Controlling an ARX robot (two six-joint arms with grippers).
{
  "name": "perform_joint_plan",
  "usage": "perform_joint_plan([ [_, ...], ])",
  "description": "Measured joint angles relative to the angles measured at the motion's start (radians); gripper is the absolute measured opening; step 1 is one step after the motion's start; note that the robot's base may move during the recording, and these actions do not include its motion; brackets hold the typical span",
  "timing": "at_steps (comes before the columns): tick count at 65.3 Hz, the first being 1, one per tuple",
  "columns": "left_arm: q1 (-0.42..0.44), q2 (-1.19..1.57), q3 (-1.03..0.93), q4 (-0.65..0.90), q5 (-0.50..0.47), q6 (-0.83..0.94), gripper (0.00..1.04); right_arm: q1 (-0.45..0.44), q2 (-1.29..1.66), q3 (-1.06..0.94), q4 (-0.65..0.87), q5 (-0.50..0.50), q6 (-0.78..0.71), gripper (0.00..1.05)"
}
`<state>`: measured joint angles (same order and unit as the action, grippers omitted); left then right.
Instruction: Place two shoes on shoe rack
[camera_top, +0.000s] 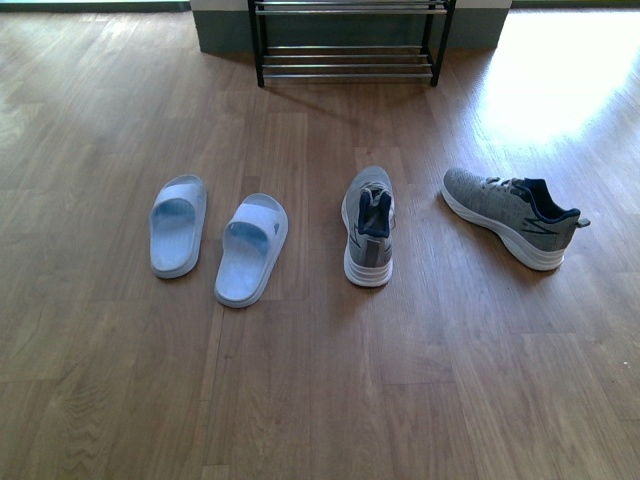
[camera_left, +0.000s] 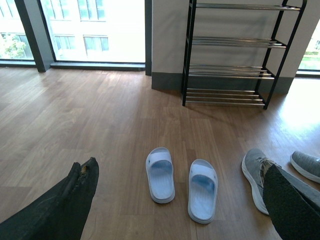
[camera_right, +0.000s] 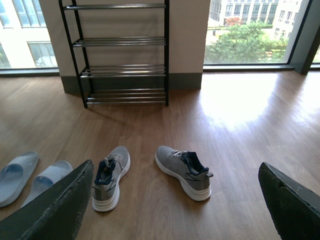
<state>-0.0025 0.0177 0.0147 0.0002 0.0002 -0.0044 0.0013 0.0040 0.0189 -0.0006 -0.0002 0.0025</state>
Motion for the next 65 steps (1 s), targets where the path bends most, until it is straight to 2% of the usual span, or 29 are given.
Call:
perform_joint_plan([
  [65, 0.000, 0.000, 0.000, 0.000, 0.000, 0.000, 0.95, 0.000, 0.000, 0.000, 0.000, 0.000, 0.000, 0.96],
])
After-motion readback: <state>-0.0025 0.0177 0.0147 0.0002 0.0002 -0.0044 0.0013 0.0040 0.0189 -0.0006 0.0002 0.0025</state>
